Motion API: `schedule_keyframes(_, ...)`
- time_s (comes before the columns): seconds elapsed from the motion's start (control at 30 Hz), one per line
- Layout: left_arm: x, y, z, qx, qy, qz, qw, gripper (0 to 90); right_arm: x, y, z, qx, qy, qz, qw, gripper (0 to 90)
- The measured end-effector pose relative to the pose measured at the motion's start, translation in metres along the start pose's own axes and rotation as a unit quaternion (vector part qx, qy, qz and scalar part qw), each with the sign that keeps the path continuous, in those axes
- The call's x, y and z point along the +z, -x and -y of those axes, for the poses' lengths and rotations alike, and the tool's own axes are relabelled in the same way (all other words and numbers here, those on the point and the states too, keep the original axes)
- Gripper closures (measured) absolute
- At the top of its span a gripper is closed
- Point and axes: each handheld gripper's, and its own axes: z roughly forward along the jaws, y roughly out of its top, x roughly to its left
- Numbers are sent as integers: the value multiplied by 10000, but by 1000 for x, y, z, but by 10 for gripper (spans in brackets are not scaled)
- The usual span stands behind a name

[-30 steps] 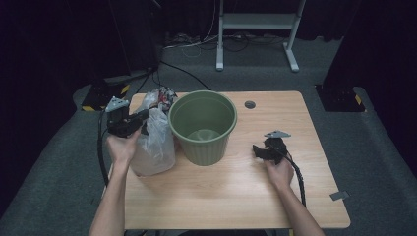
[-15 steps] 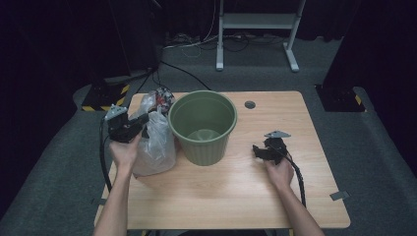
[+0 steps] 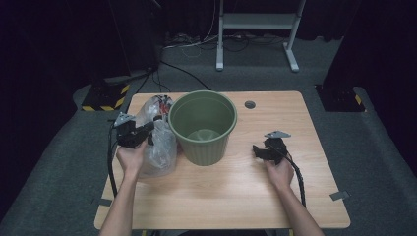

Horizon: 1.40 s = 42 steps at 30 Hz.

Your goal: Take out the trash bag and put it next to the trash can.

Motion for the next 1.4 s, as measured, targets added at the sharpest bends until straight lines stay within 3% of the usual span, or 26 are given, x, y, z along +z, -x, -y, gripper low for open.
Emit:
schedule_keyframes(0.73,18,0,16,1,-224,-138,9997,900,0,0,0,3,7,1,10000,305)
schedule_keyframes(1.03,25,1,22,135,-309,-193,9992,900,0,0,0,5,8,1,10000,305)
schedule_keyframes(1.4,34,-1,32,131,-433,-333,9984,900,0,0,0,5,9,3,10000,304)
